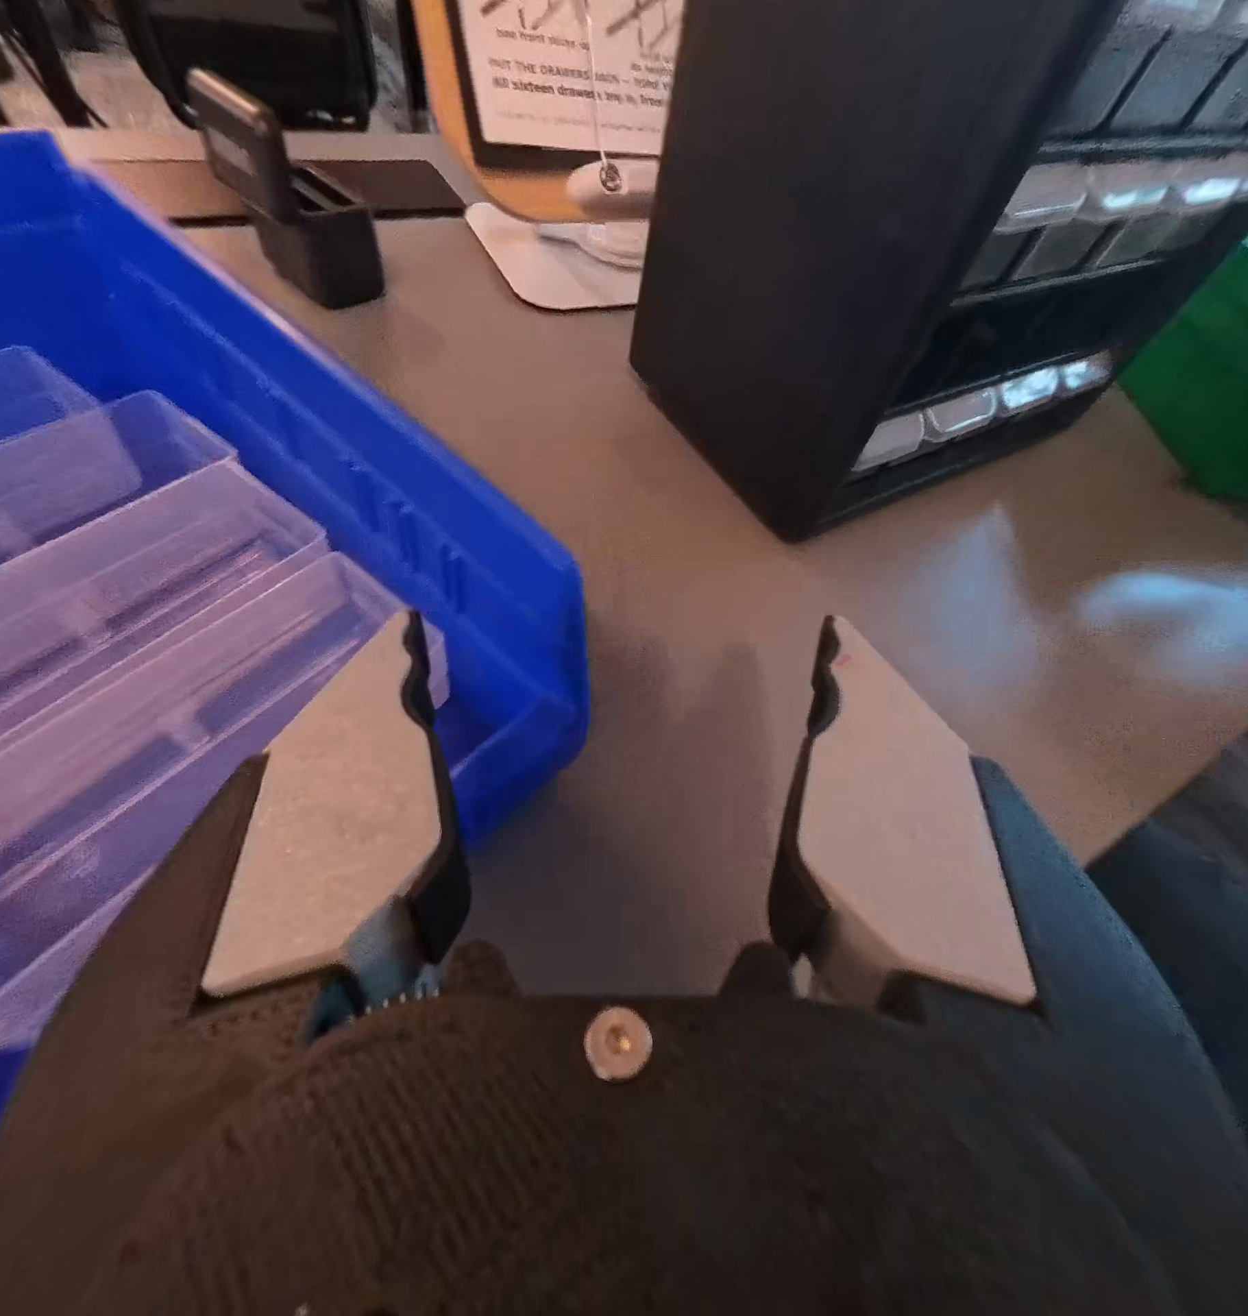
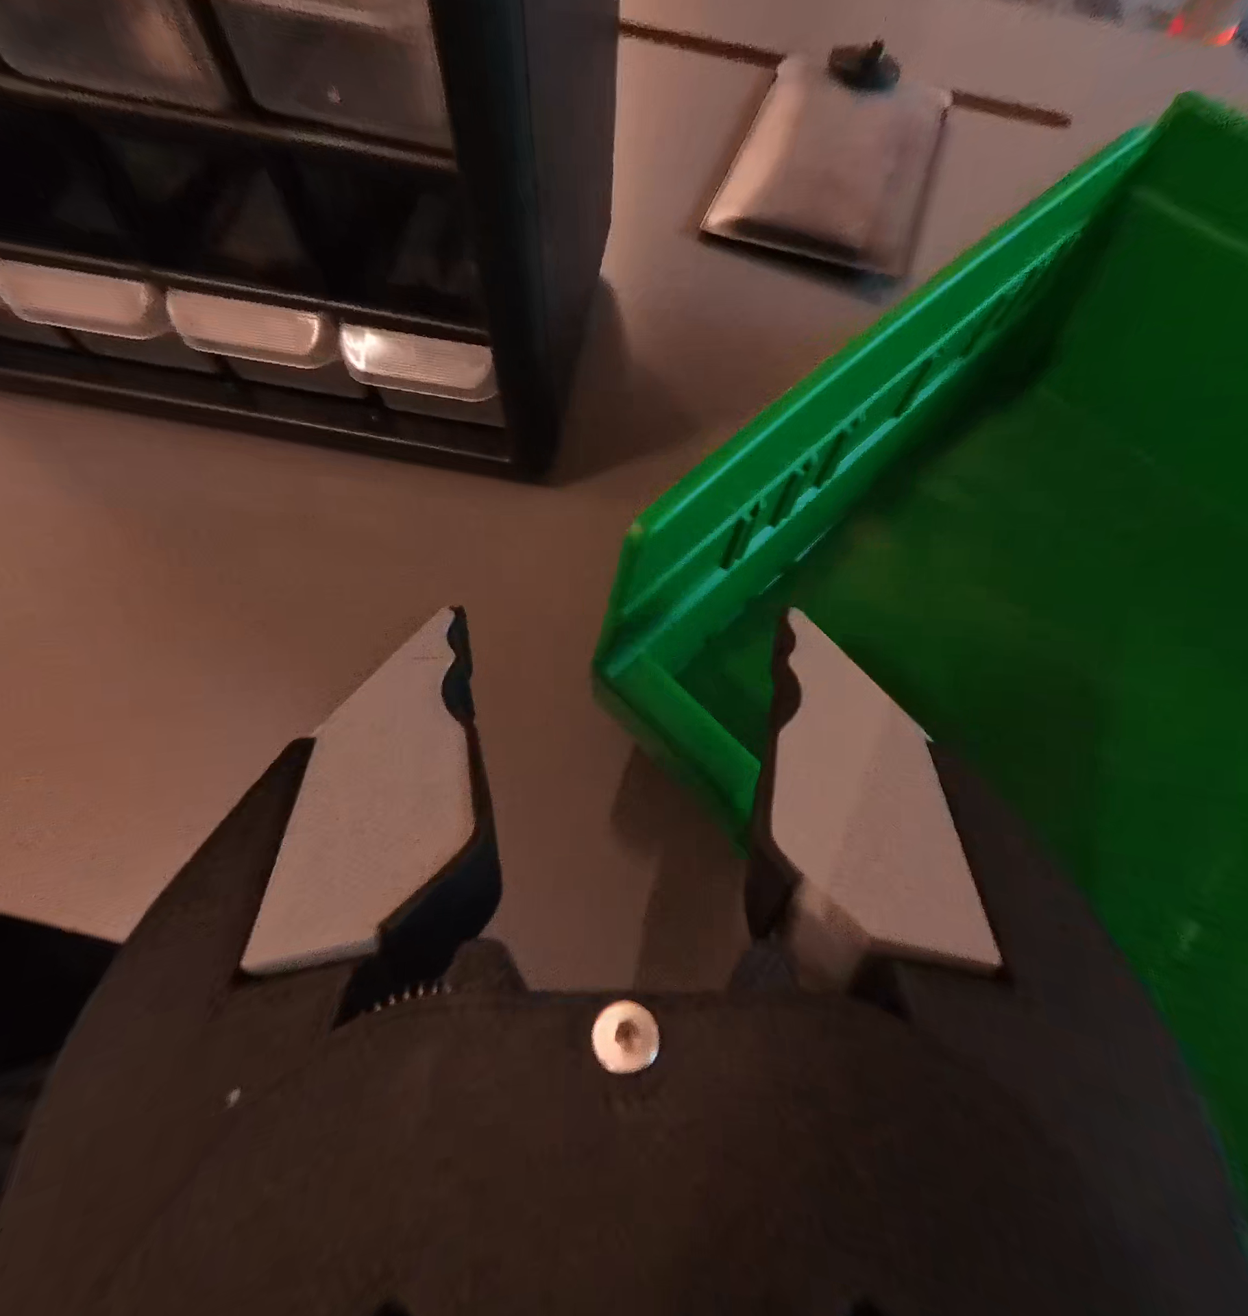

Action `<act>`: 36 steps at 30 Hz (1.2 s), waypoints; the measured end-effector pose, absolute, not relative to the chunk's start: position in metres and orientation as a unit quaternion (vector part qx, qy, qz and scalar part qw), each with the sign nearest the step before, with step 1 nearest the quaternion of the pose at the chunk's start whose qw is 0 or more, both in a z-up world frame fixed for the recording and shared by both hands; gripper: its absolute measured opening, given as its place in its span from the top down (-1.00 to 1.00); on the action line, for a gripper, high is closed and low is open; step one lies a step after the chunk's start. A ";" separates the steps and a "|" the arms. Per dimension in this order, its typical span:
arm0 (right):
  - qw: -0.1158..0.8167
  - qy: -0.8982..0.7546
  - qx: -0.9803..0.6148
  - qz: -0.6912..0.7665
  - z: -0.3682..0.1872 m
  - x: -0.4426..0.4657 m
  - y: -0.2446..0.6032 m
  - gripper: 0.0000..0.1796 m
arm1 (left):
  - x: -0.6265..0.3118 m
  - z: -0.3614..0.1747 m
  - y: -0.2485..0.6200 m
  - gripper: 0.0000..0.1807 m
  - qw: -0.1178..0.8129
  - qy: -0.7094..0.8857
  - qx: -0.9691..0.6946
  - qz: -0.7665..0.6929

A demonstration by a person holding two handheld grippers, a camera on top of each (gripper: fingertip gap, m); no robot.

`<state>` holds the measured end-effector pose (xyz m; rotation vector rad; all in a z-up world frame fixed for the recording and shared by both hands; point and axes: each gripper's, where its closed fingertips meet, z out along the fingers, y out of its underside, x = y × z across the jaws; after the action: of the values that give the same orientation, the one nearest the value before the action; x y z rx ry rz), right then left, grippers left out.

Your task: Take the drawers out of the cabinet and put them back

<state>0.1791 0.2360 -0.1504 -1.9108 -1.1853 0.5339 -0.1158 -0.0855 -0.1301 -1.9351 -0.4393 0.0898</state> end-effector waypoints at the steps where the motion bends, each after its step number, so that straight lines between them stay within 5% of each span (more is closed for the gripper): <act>1: 0.400 -0.471 -0.758 0.209 -0.155 0.175 0.237 0.08 | -0.119 -0.136 -0.076 -0.15 0.534 -0.184 -0.823 0.054; 2: 0.409 -0.470 -0.756 0.199 -0.157 0.174 0.241 0.10 | -0.127 -0.137 -0.070 0.03 0.530 -0.185 -0.823 0.087; 5: 0.391 -0.483 -0.763 0.176 -0.165 0.181 0.244 0.70 | -0.153 -0.141 -0.074 0.59 0.495 -0.207 -0.829 0.160; 18: 0.269 -0.700 -0.631 0.199 -0.173 0.238 0.189 0.75 | -0.204 -0.140 -0.185 1.00 0.479 -0.259 -0.812 0.209; 28: 0.318 -0.670 -0.654 0.151 -0.161 0.241 0.213 0.60 | -0.208 -0.140 -0.179 0.98 0.512 -0.301 -0.785 0.177; 32: 0.333 -0.642 -0.661 0.200 -0.140 0.242 0.209 0.47 | -0.198 -0.117 -0.175 0.54 0.565 -0.309 -0.753 0.137; 36: 0.388 -0.609 -0.630 0.284 -0.089 0.243 0.189 0.28 | -0.186 -0.079 -0.187 0.36 0.607 -0.283 -0.728 0.146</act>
<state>0.2426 0.1887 -0.0889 -1.6033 -1.5499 0.7212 -0.1863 -0.1874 -0.0794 -1.6822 -0.6536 0.3384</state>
